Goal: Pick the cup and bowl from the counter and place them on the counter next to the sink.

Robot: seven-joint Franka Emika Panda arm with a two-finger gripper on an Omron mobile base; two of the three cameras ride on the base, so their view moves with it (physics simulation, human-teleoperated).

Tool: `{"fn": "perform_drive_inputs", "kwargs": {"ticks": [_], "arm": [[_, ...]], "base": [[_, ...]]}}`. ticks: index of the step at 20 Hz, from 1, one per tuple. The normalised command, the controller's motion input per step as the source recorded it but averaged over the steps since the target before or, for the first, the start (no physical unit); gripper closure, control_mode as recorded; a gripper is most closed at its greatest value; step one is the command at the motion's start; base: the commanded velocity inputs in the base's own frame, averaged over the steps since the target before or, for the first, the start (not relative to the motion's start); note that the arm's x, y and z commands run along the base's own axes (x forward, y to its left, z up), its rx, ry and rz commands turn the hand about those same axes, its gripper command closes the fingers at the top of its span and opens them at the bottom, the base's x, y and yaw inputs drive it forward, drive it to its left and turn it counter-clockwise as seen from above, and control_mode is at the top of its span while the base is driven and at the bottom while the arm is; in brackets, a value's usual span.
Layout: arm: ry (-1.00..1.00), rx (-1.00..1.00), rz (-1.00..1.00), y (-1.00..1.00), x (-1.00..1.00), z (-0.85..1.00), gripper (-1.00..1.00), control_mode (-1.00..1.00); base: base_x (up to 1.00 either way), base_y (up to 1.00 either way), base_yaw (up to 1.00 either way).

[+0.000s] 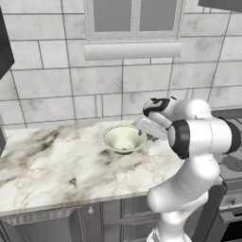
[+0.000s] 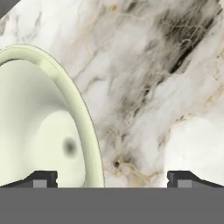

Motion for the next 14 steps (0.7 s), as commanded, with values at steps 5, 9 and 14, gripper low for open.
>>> {"fn": "perform_drive_inputs", "kwargs": {"ticks": [5, 9, 14], "arm": [[0.0, 0.0, 0.0, 0.02, 0.0, -0.09, -1.0, -1.0], [0.0, 0.0, 0.0, 0.07, 0.0, -0.02, -1.0, -1.0], [0.0, 0.0, 0.0, 0.21, 0.0, -0.03, -1.0, -1.0]], "base": [[0.0, 0.0, 0.0], [0.0, 0.0, 0.0], [0.0, 0.0, 0.0]]}}
